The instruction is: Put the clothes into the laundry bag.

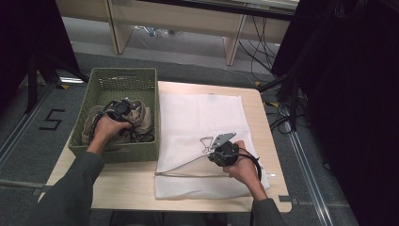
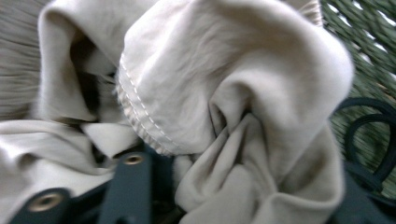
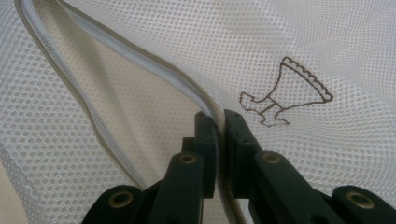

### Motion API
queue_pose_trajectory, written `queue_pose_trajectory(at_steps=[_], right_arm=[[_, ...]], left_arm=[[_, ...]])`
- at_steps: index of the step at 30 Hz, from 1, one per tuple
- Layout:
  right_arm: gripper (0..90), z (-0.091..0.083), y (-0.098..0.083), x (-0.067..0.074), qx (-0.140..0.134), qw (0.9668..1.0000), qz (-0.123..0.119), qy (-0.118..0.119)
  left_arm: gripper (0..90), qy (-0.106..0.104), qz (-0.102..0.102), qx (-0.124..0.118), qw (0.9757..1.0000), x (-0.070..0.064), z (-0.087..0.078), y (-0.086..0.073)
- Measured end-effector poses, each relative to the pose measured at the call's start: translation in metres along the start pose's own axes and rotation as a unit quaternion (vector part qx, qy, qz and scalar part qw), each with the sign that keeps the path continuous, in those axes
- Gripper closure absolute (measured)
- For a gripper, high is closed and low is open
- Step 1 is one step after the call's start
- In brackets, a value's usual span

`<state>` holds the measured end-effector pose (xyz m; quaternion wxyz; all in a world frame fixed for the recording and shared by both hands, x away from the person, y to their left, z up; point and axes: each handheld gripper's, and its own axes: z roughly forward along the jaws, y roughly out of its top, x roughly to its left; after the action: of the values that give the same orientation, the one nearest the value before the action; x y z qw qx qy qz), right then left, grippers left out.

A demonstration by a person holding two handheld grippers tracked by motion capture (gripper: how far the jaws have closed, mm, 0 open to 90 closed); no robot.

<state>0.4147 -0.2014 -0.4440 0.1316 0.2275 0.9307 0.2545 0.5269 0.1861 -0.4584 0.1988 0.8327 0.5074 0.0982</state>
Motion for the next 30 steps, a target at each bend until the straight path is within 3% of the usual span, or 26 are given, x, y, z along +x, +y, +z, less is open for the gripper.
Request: queue_pose_trajectory(at_steps=[4,6,11,15,17,18,19,20,22,24,27,30], right_arm=[[85.9,0.002,0.000,0.000,0.001,1.0000,-0.006,0.000],[85.9,0.001,0.000,0.000,0.002,1.0000,-0.002,0.000],[85.9,0.001,0.000,0.001,0.003,1.0000,0.000,-0.002],[85.8,0.001,0.000,0.001,0.003,1.0000,-0.001,-0.001],[85.8,0.001,0.000,0.003,0.007,0.9999,0.014,0.000],[85.8,0.001,0.000,0.001,0.003,1.0000,0.000,0.002],[85.8,0.001,-0.001,0.003,0.007,0.9999,0.015,0.001],[85.8,0.001,0.000,0.001,0.003,1.0000,-0.001,0.000],[85.8,0.000,0.000,0.001,0.003,1.0000,0.002,0.001],[85.9,0.000,0.000,0.001,0.003,1.0000,0.001,0.002],[85.9,0.000,0.000,0.001,0.003,1.0000,0.001,0.002],[85.9,0.000,0.000,0.001,0.003,1.0000,0.002,0.002]], left_arm=[[33.4,-0.031,-0.008,-0.004,0.9995,0.001,-0.003,-0.001],[26.8,-0.045,0.001,0.003,0.9990,0.001,-0.003,-0.003],[16.9,-0.033,0.015,0.018,0.9992,-0.005,0.005,-0.002],[16.3,-0.023,0.022,0.026,0.9992,-0.008,0.014,-0.004],[14.2,-0.020,0.030,0.033,0.9988,-0.009,0.016,-0.003],[13.7,-0.021,0.028,0.035,0.9988,-0.009,0.018,-0.003],[13.2,-0.020,0.030,0.037,0.9987,-0.010,0.019,-0.003],[13.0,-0.020,0.032,0.040,0.9985,-0.010,0.020,-0.003],[17.0,-0.012,0.041,0.043,0.9981,-0.011,0.020,-0.003],[32.6,0.001,0.053,0.036,0.9980,-0.010,0.017,-0.003],[51.2,0.004,0.072,0.024,0.9971,-0.010,0.014,-0.005],[58.6,0.008,0.073,0.016,0.9972,-0.010,0.012,-0.005]])
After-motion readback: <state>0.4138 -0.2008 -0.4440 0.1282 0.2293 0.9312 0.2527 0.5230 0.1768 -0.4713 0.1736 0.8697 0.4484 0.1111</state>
